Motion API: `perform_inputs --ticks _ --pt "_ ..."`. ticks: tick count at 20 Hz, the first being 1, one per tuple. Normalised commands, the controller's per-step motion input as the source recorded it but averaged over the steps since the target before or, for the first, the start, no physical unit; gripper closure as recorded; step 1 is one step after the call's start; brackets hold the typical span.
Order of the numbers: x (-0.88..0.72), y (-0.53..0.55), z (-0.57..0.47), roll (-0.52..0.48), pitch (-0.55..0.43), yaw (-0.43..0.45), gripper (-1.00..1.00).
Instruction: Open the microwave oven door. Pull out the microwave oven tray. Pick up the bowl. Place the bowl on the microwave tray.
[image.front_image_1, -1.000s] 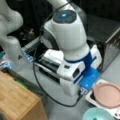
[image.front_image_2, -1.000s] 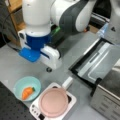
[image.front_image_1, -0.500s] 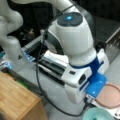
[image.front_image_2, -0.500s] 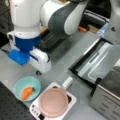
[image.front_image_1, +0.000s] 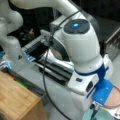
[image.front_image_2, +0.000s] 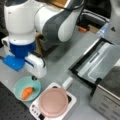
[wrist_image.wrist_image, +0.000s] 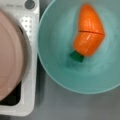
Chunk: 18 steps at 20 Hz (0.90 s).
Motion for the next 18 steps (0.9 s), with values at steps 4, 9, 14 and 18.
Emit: perform_inputs --ticks 4,9,14,18 --pt "0.45 -0.44 0.13 -0.139 0.284 0.157 -1.00" --pt "0.47 -0.41 0.19 -0.082 0.294 0.195 -1.00" --pt "0.42 -0.30 0.17 -0.045 0.296 0.189 -1.00" --pt "0.37 -0.23 0.02 -0.006 0.259 0.153 -1.00"
